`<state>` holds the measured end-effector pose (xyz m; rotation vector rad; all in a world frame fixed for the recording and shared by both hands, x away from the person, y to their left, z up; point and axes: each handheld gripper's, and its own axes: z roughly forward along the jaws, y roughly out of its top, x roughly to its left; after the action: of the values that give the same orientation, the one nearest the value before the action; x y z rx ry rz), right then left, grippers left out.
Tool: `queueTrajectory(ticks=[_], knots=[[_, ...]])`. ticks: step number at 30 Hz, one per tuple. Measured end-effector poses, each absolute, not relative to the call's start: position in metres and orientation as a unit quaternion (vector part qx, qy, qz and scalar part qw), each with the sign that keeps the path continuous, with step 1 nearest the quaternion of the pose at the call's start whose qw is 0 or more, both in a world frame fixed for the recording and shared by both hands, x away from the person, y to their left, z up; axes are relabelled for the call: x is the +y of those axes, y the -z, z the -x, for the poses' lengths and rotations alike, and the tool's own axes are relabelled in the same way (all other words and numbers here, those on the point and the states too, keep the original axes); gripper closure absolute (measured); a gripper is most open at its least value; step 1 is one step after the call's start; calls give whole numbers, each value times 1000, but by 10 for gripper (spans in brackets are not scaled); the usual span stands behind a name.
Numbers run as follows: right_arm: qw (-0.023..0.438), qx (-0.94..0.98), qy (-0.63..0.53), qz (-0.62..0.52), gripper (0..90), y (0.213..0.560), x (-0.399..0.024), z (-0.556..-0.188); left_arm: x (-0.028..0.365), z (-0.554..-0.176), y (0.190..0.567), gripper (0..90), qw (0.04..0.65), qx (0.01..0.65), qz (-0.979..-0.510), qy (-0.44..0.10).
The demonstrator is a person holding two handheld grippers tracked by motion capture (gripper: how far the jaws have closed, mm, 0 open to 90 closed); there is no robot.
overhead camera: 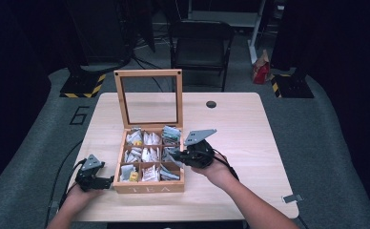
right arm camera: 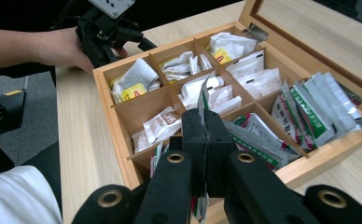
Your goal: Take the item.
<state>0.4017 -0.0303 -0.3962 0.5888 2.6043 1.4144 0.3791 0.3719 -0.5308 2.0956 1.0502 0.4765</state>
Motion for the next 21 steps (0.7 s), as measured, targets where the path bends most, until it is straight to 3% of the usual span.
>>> queueTrajectory(ticks=[21], knots=[[87, 850, -471, -219, 899, 384, -56, -408, 372, -379, 531, 147, 366, 408, -816, -185]])
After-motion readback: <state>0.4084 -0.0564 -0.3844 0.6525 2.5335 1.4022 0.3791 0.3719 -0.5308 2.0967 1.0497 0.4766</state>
